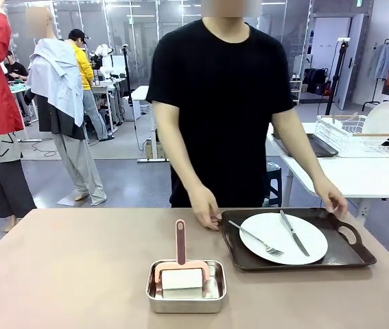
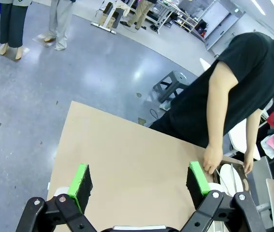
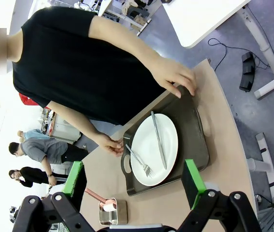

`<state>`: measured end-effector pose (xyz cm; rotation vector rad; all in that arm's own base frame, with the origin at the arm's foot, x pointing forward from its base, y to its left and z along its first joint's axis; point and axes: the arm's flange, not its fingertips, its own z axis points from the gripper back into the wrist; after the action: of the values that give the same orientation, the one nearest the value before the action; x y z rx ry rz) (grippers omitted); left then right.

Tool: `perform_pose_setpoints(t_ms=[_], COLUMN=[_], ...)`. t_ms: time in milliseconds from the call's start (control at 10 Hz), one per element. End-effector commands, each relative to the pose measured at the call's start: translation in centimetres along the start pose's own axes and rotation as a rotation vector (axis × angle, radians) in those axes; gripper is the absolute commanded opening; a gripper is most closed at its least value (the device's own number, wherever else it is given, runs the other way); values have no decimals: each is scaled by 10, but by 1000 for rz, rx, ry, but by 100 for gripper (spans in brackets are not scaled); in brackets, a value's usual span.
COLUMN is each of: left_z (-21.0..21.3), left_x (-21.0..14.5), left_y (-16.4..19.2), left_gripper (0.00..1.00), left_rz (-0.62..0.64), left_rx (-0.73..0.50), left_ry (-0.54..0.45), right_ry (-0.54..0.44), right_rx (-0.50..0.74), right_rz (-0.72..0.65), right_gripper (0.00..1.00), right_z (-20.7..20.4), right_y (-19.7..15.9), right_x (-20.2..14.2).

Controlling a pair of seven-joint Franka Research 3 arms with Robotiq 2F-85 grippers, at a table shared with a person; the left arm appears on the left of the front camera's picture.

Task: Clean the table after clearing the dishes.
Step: When the right (or left) Handle tray is removed, use the right hand (or left hand) to clean the right (or left) side of the table with the Lint Roller.

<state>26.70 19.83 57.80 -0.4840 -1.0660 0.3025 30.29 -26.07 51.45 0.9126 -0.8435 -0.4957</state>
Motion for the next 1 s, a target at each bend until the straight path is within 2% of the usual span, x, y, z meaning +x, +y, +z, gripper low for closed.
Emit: perform_pose_setpoints(t_ms=[0, 900], left_z=[0, 0], left_x=[-1, -1], left_y=[0, 0], left_gripper=[100, 100], left_rz=[9, 9], left_rx=[4, 4], left_ry=[-10, -10], right_ry=[-2, -2], right_rx=[12, 12], right_rz=[8, 8], right_gripper=[100, 100], right_z=[2, 2], right_y=[1, 1], right_x=[-1, -1])
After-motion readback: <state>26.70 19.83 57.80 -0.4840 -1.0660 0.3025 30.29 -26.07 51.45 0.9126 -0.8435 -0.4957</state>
